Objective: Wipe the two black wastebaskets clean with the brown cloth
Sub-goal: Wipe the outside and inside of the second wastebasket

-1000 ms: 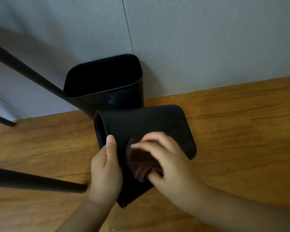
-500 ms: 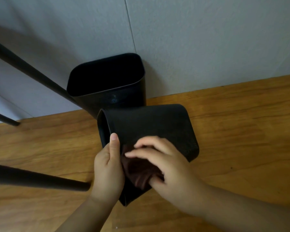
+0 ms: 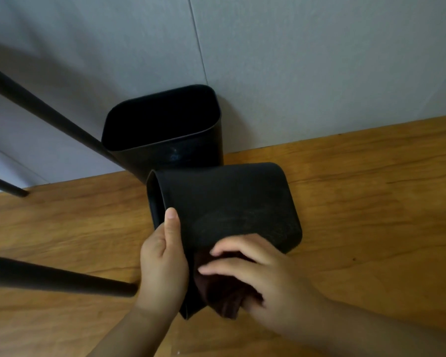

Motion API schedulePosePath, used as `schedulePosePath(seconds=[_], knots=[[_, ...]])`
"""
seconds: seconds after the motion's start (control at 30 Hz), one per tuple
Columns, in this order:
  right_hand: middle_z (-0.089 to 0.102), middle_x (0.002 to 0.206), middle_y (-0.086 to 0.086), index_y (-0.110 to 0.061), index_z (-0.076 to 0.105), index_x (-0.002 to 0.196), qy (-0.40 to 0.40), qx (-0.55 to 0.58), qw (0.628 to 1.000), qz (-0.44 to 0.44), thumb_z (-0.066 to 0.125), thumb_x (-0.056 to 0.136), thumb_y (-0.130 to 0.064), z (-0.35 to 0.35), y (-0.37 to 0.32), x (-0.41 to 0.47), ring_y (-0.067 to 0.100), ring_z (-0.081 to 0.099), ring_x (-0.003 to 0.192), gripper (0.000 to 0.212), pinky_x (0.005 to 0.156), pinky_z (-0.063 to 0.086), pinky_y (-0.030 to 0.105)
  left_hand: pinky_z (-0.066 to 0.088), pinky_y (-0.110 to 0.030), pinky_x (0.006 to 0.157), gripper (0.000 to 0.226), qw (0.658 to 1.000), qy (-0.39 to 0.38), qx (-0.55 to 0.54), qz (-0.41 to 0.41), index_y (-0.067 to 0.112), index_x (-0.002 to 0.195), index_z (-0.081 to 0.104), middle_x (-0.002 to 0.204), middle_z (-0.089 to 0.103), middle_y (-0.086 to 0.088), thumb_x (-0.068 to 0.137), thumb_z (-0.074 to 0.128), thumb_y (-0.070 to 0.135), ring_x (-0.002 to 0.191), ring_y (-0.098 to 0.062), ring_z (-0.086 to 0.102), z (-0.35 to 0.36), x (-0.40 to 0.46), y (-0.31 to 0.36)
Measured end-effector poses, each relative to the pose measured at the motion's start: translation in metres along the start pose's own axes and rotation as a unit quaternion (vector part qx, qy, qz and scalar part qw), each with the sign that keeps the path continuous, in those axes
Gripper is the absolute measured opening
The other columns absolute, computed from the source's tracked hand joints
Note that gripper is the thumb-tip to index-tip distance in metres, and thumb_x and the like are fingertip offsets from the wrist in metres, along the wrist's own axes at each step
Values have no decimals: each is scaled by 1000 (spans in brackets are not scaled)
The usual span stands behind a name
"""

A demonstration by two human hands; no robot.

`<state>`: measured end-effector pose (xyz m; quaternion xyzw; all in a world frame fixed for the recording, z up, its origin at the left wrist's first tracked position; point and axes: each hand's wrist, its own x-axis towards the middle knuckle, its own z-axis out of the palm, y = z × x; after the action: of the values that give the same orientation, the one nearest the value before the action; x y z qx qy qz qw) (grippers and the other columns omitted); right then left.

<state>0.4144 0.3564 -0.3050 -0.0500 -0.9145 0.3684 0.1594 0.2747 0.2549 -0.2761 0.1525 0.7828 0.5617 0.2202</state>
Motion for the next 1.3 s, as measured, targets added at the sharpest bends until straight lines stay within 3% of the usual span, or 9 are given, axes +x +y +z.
schedulePosePath(seconds=[0.17, 0.23, 0.37, 0.47, 0.6, 0.73, 0.93, 1.2, 1.3], knots=[[45, 129, -23, -37, 59, 125, 113, 29, 983, 144, 69, 79, -1, -11, 37, -12, 3, 44, 125, 59, 105, 41, 30, 51, -34, 61, 61, 1000, 8, 4, -19, 2, 81, 64, 71, 66, -10, 95, 31, 52, 69, -24, 65, -1, 0, -2], [45, 128, -21, -34, 58, 126, 143, 36, 974, 169, 69, 81, -3, -9, 35, -3, 5, 45, 125, 55, 104, 44, 35, 46, -28, 57, 59, 1000, 17, -1, -18, 5, 74, 61, 61, 60, -3, 95, 31, 51, 62, -19, 60, 1, -1, 1], [42, 132, -22, -40, 55, 129, 69, 36, 994, 79, 65, 79, -11, 1, 1, 8, 6, 43, 126, 58, 105, 38, 25, 50, -33, 61, 63, 1000, 22, -1, -10, -4, 78, 60, 72, 63, -21, 95, 33, 51, 70, -33, 63, 3, 1, 3], [43, 133, -21, -41, 56, 129, 32, 19, 999, 28, 54, 81, -19, 4, -5, 4, 4, 41, 126, 53, 102, 35, 17, 47, -24, 51, 60, 1000, 31, 1, -4, 3, 69, 59, 58, 60, -6, 93, 33, 52, 57, -19, 59, 2, 1, 2], [42, 130, -25, -41, 58, 127, 62, 42, 994, 76, 66, 78, -3, 5, 3, 5, 4, 42, 125, 62, 102, 33, 13, 38, -18, 47, 62, 996, 16, 83, 7, 11, 58, 54, 48, 52, 2, 95, 28, 53, 43, -5, 50, -1, 6, 2], [41, 128, -28, -41, 58, 126, 62, 68, 991, 99, 67, 80, -7, 7, 1, 5, 3, 41, 126, 57, 103, 37, 17, 36, -9, 40, 64, 993, -11, 114, 31, 11, 55, 53, 43, 53, 4, 93, 27, 55, 40, -2, 49, -6, 8, 2], [50, 123, -20, -32, 62, 122, 152, 127, 973, 117, 69, 82, -3, 3, 1, 12, 13, 51, 122, 51, 100, 45, 34, 45, -11, 60, 41, 991, -122, -56, 29, 24, 69, 71, 67, 65, 6, 92, 40, 38, 66, -3, 60, -1, -15, -7], [44, 131, -21, -38, 58, 127, 87, 35, 995, 37, 69, 77, -3, 0, -3, 3, 10, 45, 125, 62, 101, 41, 23, 39, -18, 51, 42, 988, -27, 59, 139, 13, 68, 55, 60, 54, 1, 94, 36, 38, 54, -7, 49, 3, -17, -13], [43, 133, -21, -39, 55, 129, 51, -19, 998, 18, 68, 75, -6, -3, 11, -10, 7, 43, 126, 65, 102, 38, 22, 42, -25, 54, 46, 991, -6, 61, 118, 10, 70, 57, 62, 56, -6, 92, 35, 44, 56, -16, 52, 0, -17, -15]])
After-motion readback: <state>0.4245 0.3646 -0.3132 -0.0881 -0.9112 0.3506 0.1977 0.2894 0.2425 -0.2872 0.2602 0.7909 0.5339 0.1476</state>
